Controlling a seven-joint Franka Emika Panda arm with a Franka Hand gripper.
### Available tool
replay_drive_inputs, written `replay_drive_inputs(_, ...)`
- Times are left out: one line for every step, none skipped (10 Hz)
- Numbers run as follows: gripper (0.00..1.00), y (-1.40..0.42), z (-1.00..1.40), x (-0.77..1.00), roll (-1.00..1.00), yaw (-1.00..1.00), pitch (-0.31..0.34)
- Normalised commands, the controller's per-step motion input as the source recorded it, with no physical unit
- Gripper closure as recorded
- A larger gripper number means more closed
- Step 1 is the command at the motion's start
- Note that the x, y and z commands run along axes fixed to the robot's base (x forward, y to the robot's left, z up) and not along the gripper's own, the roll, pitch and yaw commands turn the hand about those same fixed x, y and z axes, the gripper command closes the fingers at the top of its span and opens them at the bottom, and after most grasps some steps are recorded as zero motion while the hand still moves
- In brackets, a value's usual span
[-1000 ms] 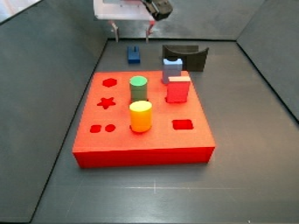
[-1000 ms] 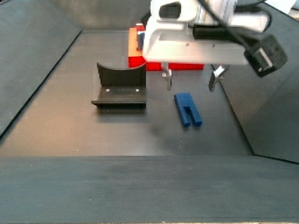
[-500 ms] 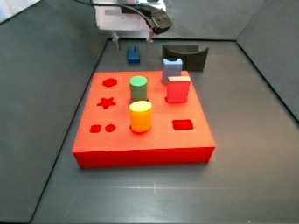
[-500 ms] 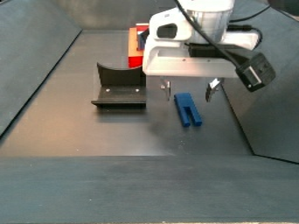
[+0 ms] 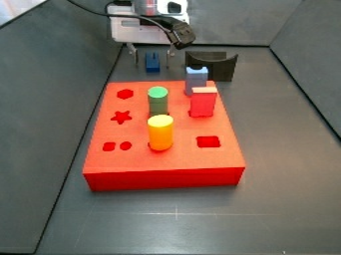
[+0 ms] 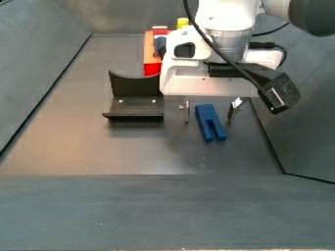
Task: Pick up the square-circle object. Move up. Rotate the square-circle object. Place the square-circle object on the fixture. Regrasp the square-circle object. Move to above the board. Insert the square-circle object.
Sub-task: Rotate the square-circle object, then move up.
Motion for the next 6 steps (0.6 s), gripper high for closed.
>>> replay_drive_inputs(0.00, 0.02, -0.18, 0.03, -0.19, 0.01, -0.132)
replay_drive_inputs(1.00, 0.00, 0.00, 0.00, 0.00, 0.00, 0.000)
replay_drive_inputs(1.00, 0.00, 0.83, 0.00, 0.00, 0.00, 0.000)
replay_drive_inputs(1.00, 0.00, 0.81, -0.01, 0.00, 0.00, 0.011)
replay_drive_inputs(1.00, 0.00, 0.68, -0.03, 0.02, -0.01, 0.032)
replay_drive_inputs(1.00, 0.00, 0.56, -0.02, 0.03, -0.01, 0.050)
